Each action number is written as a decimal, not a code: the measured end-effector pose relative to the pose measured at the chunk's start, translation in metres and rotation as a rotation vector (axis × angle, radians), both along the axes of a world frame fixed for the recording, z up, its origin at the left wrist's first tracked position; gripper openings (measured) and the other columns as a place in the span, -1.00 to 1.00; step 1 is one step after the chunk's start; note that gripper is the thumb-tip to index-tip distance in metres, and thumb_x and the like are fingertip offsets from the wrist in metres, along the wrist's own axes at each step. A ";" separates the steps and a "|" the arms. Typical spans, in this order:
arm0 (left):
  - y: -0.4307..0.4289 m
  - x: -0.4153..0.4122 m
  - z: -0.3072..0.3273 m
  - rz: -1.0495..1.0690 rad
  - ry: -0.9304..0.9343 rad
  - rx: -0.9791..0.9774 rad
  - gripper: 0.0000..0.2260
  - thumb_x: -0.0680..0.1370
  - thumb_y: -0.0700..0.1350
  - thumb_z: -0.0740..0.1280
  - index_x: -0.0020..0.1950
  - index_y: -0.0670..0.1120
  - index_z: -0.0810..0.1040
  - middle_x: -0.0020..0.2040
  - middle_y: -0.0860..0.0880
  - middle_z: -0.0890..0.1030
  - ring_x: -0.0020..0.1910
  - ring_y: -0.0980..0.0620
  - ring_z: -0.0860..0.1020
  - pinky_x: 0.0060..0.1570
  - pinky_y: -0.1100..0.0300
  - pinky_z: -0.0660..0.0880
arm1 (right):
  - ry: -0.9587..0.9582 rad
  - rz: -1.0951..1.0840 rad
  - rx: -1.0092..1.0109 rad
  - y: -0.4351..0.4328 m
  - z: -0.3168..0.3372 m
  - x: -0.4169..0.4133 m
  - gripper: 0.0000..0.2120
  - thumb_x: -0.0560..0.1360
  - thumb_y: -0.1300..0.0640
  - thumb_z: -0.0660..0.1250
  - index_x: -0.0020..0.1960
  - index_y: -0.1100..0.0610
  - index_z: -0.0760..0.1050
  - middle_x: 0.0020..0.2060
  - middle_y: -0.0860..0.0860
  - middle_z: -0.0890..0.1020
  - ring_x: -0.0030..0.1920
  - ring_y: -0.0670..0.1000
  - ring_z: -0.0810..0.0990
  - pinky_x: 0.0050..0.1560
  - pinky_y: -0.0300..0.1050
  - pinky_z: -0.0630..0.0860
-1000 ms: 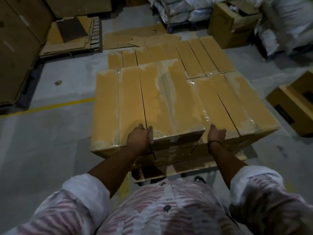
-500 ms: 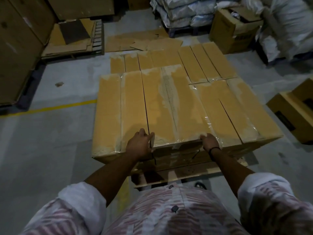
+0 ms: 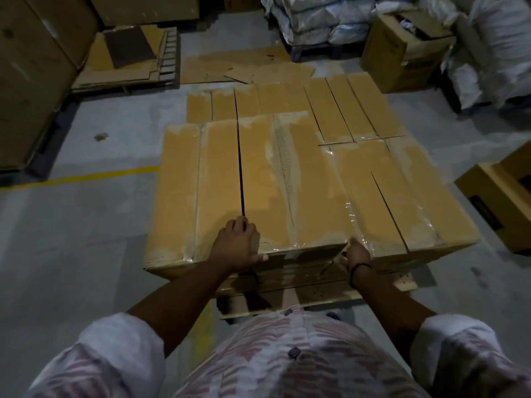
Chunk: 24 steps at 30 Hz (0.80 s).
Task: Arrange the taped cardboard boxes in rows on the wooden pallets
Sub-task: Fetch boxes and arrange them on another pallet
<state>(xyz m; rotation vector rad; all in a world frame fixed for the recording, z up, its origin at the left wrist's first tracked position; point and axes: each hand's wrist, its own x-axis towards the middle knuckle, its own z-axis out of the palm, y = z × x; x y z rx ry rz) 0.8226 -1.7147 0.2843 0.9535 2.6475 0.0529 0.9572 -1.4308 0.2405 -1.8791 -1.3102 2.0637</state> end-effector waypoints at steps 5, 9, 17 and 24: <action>0.051 0.001 0.002 -0.232 -0.109 -0.175 -0.20 0.57 0.37 0.24 0.67 0.17 -0.10 0.67 -0.05 -0.27 0.59 -0.43 -0.21 0.51 -0.40 -0.10 | 0.067 -0.322 -0.252 0.005 -0.024 0.020 -0.35 0.65 -0.21 0.12 0.63 0.08 0.13 0.54 0.15 0.27 0.49 0.27 0.29 0.43 0.28 0.33; 0.073 0.003 -0.003 -0.221 -0.167 -0.255 -0.20 0.60 0.31 0.25 0.64 0.26 -0.22 0.64 -0.02 -0.37 0.54 -0.50 -0.30 0.44 -0.54 -0.17 | 0.085 -0.393 -0.209 0.009 -0.027 0.004 -0.43 0.66 -0.11 0.14 0.57 0.16 0.24 0.50 0.12 0.36 0.47 0.21 0.33 0.50 0.22 0.27; 0.057 -0.015 0.009 -0.270 -0.185 -0.298 -0.20 0.55 0.38 0.26 0.63 0.31 -0.17 0.67 0.04 -0.28 0.58 -0.45 -0.17 0.48 -0.44 0.03 | 0.010 -0.168 -0.104 -0.006 -0.024 -0.036 -0.39 0.65 -0.17 0.17 0.52 0.23 0.31 0.36 0.13 0.44 0.33 0.21 0.43 0.42 0.17 0.37; 0.037 -0.009 -0.005 -0.182 -0.139 -0.172 -0.18 0.54 0.47 0.15 0.64 0.27 -0.23 0.64 -0.11 -0.37 0.60 -0.35 -0.30 0.53 -0.30 -0.19 | -0.101 0.465 0.607 -0.014 0.001 -0.043 -0.50 0.69 -0.07 0.15 0.49 0.25 0.37 0.41 0.25 0.48 0.36 0.25 0.48 0.34 0.04 0.39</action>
